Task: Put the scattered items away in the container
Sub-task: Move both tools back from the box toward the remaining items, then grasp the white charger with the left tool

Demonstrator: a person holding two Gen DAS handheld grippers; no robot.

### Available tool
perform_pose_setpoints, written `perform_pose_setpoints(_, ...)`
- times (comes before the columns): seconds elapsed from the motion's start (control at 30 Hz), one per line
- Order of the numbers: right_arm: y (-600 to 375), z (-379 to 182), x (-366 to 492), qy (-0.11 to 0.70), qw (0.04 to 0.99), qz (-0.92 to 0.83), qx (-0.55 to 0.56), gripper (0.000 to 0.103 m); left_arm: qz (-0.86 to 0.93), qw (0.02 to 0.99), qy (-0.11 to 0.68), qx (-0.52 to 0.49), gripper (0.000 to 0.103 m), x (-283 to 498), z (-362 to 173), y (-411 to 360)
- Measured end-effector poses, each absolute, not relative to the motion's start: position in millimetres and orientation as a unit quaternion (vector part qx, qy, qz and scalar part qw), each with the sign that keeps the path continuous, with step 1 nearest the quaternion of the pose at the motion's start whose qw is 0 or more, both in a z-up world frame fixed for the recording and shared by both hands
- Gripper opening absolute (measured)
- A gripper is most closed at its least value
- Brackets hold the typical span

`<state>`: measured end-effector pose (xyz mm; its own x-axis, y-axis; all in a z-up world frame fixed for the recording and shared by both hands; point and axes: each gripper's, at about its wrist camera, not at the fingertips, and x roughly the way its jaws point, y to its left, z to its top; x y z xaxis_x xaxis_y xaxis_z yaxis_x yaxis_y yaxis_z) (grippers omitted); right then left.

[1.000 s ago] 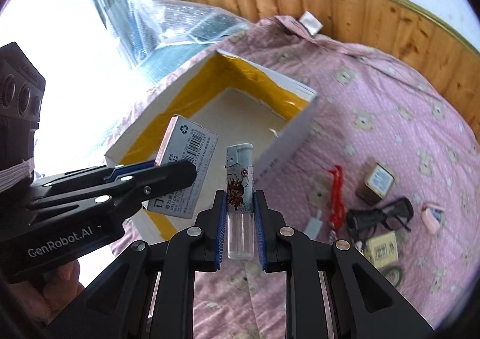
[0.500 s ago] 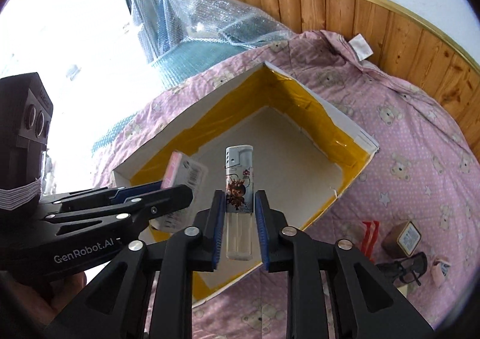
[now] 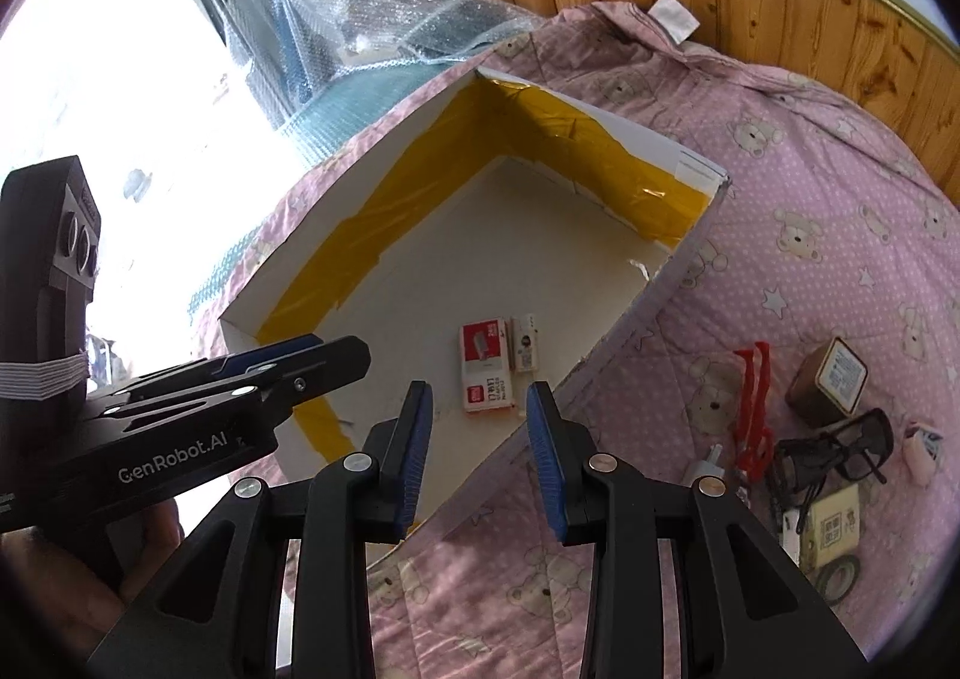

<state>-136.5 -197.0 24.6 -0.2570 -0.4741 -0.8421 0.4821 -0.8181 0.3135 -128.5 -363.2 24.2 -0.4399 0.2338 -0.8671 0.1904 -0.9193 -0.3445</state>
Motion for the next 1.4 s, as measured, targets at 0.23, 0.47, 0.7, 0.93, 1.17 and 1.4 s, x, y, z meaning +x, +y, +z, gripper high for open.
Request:
perform_pose_setpoints(0.23,-171,35,-127,-0.026,0.29,-0.801,0.523,0.035,0.834,0.034,-0.176,-0.521,0.037,-126,43,-338)
perform_pose_setpoints(0.47,-138,38,-118,-0.055,0.27,-0.808,0.52,0.036,0.836,0.062,-0.156,-0.522,0.037,-122,54,-309)
perform_pose_setpoints(0.7,-105,35,-109,-0.082,0.249,-0.813,0.52,0.037,0.834,0.088,-0.136,-0.527,0.037,-120,59,-277)
perform_pose_setpoints(0.93,-68,22,-100,-0.109,0.224,-0.815,0.524,0.037,0.826,0.117,-0.11,-0.54,0.037,-121,57,-241)
perform_pose_setpoints(1.17,-27,2,-90,-0.144,0.189,-0.813,0.532,0.037,0.814,0.14,-0.08,-0.558,0.037,-121,46,-206)
perform_pose_setpoints(1.4,15,-22,-79,-0.176,0.15,-0.807,0.543,0.037,0.797,0.159,-0.06,-0.58,0.037,-123,27,-174)
